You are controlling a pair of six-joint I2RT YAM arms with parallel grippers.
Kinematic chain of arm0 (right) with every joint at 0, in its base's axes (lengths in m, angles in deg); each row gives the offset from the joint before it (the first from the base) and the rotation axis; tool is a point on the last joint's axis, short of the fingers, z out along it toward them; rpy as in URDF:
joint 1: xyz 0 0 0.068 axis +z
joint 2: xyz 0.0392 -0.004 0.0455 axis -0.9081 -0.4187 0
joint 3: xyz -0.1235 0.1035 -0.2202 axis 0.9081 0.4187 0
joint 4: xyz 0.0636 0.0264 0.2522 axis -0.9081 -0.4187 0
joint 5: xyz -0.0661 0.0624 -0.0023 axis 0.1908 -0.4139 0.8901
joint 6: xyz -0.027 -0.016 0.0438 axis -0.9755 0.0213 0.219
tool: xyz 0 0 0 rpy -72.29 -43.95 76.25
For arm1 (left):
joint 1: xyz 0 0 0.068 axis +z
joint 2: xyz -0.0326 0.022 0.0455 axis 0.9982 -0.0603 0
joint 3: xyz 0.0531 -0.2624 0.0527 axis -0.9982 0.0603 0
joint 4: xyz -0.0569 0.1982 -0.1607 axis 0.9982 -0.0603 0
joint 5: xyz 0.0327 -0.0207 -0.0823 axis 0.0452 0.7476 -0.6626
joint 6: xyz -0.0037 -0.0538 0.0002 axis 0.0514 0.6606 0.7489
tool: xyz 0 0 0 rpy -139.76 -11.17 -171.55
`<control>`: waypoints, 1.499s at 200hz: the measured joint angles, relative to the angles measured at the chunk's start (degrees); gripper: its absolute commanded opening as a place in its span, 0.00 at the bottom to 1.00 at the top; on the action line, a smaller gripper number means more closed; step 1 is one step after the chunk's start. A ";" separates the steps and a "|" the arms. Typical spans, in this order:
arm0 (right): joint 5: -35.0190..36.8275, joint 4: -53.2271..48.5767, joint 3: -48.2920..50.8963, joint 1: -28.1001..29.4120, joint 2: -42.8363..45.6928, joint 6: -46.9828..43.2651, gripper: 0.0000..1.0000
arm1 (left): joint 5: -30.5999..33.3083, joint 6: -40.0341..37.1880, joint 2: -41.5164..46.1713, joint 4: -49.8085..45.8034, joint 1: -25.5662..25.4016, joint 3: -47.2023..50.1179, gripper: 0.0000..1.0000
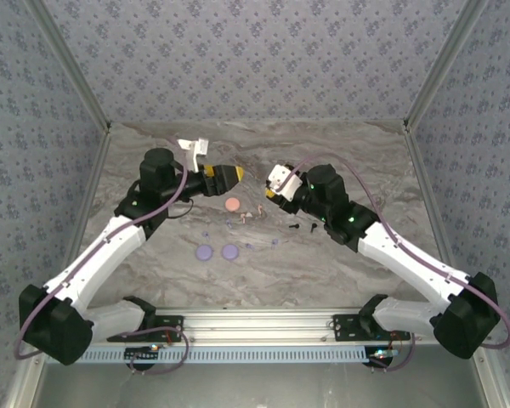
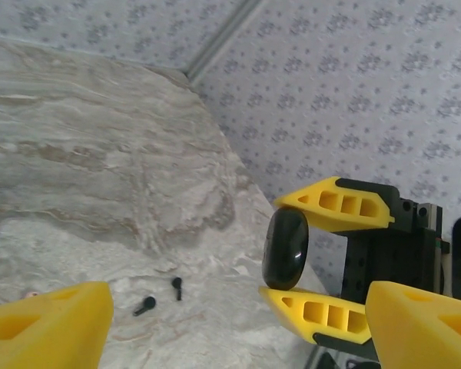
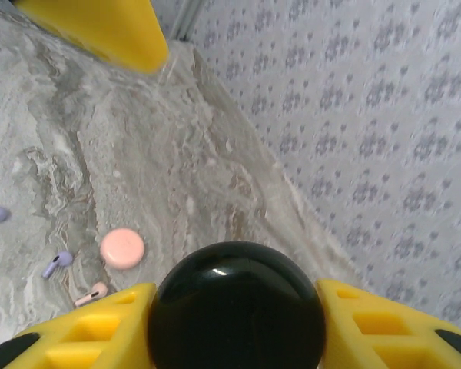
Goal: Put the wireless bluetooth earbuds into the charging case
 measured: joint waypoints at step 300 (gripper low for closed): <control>-9.29 -7.10 -2.62 -6.08 0.92 1.75 0.99 | -4.15 -7.61 -12.46 0.00 -7.28 -7.21 0.00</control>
